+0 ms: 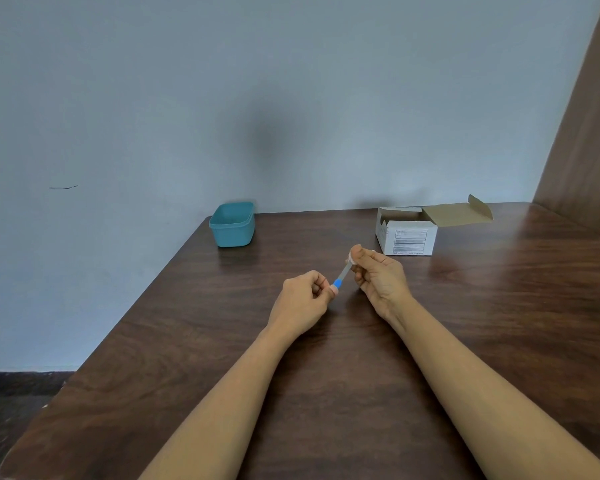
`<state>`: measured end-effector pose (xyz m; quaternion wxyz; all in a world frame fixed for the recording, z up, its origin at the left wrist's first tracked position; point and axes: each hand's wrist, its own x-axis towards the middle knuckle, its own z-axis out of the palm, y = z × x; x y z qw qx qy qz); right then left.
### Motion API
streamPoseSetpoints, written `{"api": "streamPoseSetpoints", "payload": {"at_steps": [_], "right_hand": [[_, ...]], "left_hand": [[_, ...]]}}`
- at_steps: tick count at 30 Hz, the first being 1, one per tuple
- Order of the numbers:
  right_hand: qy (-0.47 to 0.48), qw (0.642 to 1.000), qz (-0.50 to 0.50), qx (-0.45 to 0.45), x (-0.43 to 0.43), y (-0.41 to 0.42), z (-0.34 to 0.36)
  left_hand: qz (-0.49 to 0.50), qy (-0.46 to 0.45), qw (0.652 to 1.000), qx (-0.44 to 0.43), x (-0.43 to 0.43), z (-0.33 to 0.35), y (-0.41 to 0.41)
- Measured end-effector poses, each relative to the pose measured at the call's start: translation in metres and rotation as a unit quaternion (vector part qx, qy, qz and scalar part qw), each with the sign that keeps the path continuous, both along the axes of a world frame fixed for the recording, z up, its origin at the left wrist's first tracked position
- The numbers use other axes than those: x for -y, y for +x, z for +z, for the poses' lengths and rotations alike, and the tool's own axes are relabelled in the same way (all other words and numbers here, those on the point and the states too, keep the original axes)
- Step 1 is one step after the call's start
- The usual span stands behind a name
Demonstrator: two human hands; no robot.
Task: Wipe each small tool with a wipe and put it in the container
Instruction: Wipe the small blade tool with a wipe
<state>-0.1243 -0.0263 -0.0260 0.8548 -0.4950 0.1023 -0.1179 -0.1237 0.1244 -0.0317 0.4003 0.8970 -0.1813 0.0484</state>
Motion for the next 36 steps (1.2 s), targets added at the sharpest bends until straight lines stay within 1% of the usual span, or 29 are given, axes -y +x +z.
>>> {"api": "streamPoseSetpoints", "payload": {"at_steps": [4,10,18,24,29,33,36], "right_hand": [[-0.013,1.000,-0.002,-0.004,0.000,0.000,0.000],[0.039,0.999,0.014,0.006,0.000,-0.001,0.002],[0.044,0.999,0.027,0.001,0.003,-0.001,0.002],[0.070,0.995,0.069,0.007,0.004,-0.003,0.004],[0.094,0.991,0.098,0.005,0.005,-0.004,0.008],[0.070,0.990,0.119,0.018,0.004,-0.005,0.007],[0.062,0.990,0.122,0.016,0.004,-0.005,0.008]], "left_hand": [[0.001,0.001,1.000,-0.003,0.000,-0.001,0.000],[0.001,-0.019,1.000,-0.010,-0.001,0.000,-0.001],[0.005,-0.043,0.999,-0.017,0.002,0.001,-0.001],[-0.005,-0.114,0.991,-0.074,0.001,0.003,-0.003],[0.022,-0.172,0.978,-0.111,0.001,0.007,-0.003],[0.009,-0.192,0.970,-0.149,0.001,0.009,-0.004],[-0.009,-0.186,0.969,-0.164,0.001,0.009,-0.005]]}}
